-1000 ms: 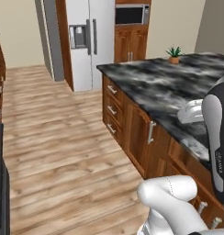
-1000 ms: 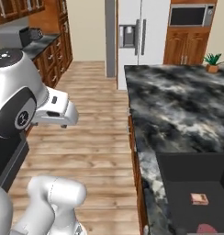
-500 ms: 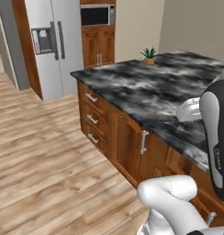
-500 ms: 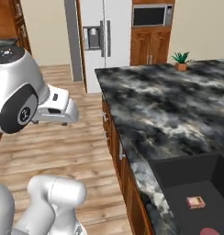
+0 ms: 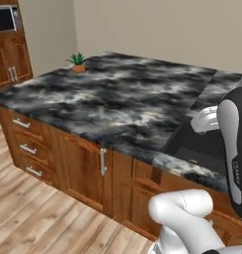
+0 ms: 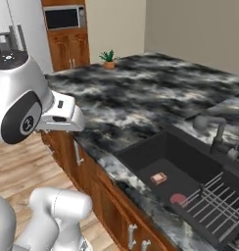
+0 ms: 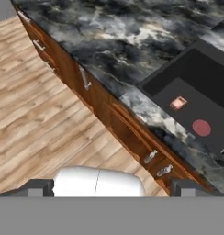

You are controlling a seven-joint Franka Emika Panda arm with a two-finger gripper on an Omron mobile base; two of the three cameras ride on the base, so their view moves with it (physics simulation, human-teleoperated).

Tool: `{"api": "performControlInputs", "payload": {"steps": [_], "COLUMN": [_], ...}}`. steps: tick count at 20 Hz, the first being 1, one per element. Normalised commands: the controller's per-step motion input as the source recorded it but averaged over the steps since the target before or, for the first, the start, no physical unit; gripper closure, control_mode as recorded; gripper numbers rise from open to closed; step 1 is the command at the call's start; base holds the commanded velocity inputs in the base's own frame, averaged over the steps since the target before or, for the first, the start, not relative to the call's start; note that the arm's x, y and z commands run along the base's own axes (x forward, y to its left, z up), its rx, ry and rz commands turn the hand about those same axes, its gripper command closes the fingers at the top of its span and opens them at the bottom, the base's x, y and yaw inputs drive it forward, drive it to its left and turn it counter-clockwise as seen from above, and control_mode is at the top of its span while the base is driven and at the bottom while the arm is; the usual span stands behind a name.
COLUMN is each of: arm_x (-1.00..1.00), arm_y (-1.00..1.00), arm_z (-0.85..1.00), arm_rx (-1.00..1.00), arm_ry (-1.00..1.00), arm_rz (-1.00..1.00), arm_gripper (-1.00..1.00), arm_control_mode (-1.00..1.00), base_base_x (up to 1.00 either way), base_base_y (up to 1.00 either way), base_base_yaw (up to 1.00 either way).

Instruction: Pick up the bar soap and sponge from the sink, and place them back in the cabinet, and close the cabinet door.

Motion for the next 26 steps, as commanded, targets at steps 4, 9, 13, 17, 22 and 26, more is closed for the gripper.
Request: {"api": "performControlInputs", "payload": {"steps": [4, 9, 13, 17, 22, 26], "arm_x": [0.0, 0.0, 0.0, 0.0, 0.0, 0.0], "arm_y": [0.0, 0.0, 0.0, 0.0, 0.0, 0.0], "arm_z": [0.0, 0.0, 0.0, 0.0, 0.0, 0.0], "arm_rx": [0.0, 0.0, 0.0, 0.0, 0.0, 0.0], "arm_ry": [0.0, 0.0, 0.0, 0.0, 0.0, 0.0], "arm_rz": [0.0, 0.0, 0.0, 0.0, 0.0, 0.0], "arm_gripper": [-1.0, -1.0, -1.0, -1.0, -1.0, -1.0], "arm_control_mode": [1.0, 1.0, 1.0, 1.0, 1.0, 1.0], "base_base_x": [0.11, 0.19, 0.38, 0.52, 0.43, 0.47], "base_base_y": [0.13, 0.25, 0.48, 0.5, 0.52, 0.29], "base_base_yaw": [-0.73, -0.74, -0.7, -0.59, -0.44, -0.26]}}
